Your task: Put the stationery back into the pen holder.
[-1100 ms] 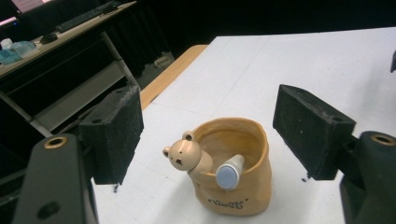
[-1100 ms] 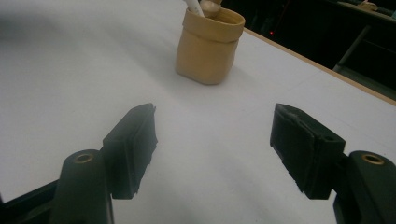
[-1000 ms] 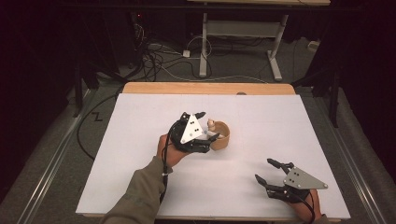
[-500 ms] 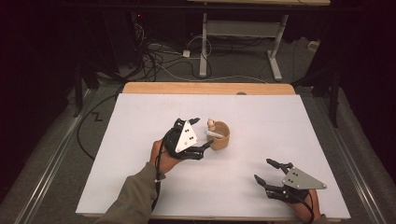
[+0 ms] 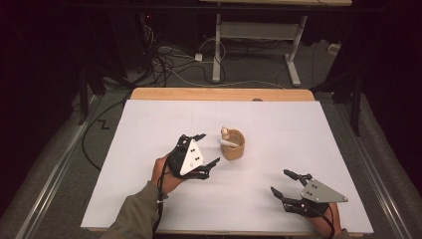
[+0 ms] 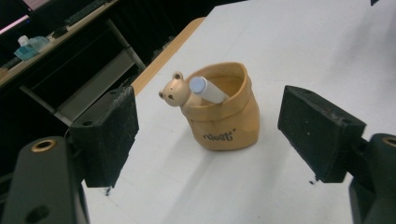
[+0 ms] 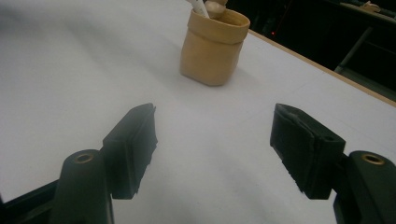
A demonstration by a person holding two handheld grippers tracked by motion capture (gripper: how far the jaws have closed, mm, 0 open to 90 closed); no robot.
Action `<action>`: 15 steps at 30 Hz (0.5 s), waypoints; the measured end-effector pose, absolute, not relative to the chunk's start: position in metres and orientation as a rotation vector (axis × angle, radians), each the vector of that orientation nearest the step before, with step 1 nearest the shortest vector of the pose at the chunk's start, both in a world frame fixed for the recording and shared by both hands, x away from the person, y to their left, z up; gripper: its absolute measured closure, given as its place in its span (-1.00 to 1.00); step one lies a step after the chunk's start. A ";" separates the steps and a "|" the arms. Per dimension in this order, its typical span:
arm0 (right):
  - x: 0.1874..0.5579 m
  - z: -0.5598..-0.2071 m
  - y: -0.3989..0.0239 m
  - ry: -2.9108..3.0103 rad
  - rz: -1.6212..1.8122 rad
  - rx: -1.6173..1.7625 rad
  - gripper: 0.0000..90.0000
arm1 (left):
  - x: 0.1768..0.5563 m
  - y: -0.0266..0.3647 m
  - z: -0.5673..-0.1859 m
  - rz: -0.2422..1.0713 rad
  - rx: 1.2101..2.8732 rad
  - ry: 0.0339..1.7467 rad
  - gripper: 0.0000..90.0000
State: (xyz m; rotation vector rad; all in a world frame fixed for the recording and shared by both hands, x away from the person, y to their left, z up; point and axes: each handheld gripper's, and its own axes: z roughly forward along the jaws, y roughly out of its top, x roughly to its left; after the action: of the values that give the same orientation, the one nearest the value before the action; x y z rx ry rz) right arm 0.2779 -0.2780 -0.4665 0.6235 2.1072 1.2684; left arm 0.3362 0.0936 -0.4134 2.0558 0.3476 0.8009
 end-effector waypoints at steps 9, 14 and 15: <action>0.278 -0.467 -0.277 2.110 1.264 0.620 -0.30 | 0.326 0.105 -0.422 0.817 2.074 0.351 -0.57; 0.278 -0.466 -0.277 2.110 1.263 0.620 -0.30 | 0.321 0.113 -0.426 0.838 2.083 0.360 -0.57; 0.278 -0.466 -0.277 2.110 1.263 0.620 -0.30 | 0.321 0.114 -0.428 0.843 2.084 0.363 -0.57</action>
State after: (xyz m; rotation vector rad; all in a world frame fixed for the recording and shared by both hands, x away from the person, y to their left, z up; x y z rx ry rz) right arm 0.2775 -0.2772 -0.4664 0.6198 2.1095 1.2630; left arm 0.3207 0.1143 -0.4276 2.0844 0.3631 0.8427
